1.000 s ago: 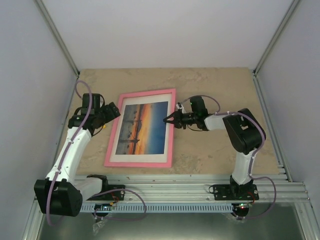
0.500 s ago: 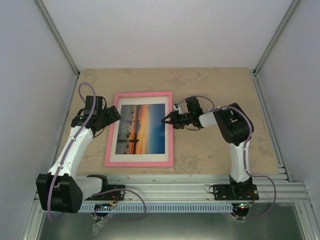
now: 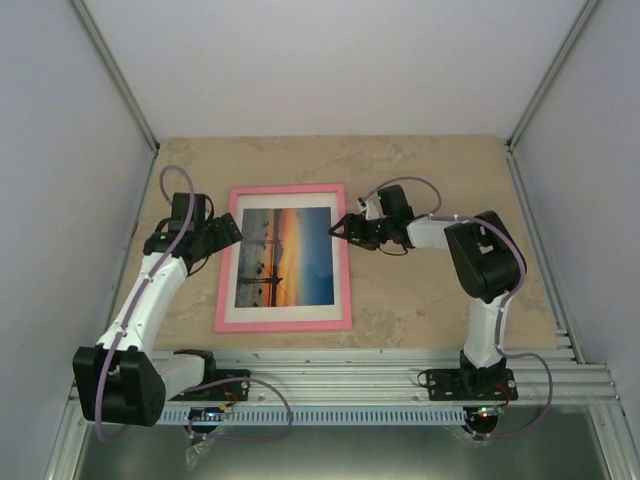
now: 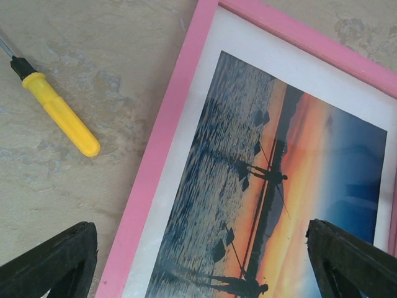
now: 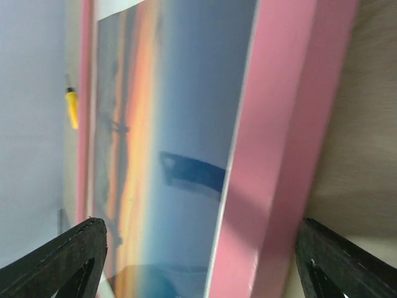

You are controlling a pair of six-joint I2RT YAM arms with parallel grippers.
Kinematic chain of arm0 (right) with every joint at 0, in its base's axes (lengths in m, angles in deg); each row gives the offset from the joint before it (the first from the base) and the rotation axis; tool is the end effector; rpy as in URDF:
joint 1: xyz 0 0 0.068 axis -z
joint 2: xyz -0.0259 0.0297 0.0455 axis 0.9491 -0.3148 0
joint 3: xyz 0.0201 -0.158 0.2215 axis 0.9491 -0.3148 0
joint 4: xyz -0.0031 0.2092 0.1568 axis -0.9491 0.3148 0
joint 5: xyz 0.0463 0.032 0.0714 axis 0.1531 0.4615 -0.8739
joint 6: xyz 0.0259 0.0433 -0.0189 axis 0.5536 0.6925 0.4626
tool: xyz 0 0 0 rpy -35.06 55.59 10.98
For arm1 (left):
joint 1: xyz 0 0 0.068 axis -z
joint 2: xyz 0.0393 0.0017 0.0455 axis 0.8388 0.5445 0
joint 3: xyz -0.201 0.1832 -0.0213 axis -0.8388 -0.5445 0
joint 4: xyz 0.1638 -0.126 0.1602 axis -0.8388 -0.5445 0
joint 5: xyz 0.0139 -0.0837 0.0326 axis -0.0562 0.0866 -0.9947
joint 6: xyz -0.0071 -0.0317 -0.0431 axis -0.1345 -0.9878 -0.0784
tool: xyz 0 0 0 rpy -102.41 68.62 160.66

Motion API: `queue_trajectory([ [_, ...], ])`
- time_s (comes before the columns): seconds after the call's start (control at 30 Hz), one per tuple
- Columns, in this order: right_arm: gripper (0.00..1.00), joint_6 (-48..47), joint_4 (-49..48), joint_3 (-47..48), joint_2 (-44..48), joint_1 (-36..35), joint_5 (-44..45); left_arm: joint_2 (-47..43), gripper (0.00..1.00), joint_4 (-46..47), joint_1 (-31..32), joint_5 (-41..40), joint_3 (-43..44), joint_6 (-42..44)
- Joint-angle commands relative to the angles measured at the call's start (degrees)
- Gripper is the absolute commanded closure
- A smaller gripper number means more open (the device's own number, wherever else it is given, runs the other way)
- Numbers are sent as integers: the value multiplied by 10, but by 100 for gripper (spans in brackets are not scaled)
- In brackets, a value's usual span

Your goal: Take the photo out of the frame

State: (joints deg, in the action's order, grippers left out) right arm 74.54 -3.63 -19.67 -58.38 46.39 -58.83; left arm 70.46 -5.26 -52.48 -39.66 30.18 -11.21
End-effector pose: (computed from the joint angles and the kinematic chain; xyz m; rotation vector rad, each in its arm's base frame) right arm 0.3506 0.1912 0.1194 0.0149 2.5740 1.3734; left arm 0.2316 -0.0190 0.2648 -0.5048 2.4361 -0.2651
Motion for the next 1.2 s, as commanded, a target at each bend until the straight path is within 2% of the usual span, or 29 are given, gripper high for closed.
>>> queue_trajectory([
  [0.0, 17, -75, 130, -10, 35, 8, 96, 3, 6, 15, -4, -7, -6, 6],
  [0.37, 17, -179, 243, -33, 161, -21, 200, 57, 5, -26, -4, -73, 6, -26],
  [0.53, 17, -202, 240, -47, 190, -81, 264, 63, 3, -52, -3, -103, 3, -36],
  [0.77, 18, -181, 255, -39, 194, -158, 392, 105, 4, -66, -4, -102, 15, -33],
  [0.9, 22, -160, 271, -22, 172, -175, 452, 143, 6, -54, -3, -103, 19, -17],
  [1.17, 40, -122, 261, -10, 134, -195, 462, 192, 11, -25, -4, -94, 19, 0],
])
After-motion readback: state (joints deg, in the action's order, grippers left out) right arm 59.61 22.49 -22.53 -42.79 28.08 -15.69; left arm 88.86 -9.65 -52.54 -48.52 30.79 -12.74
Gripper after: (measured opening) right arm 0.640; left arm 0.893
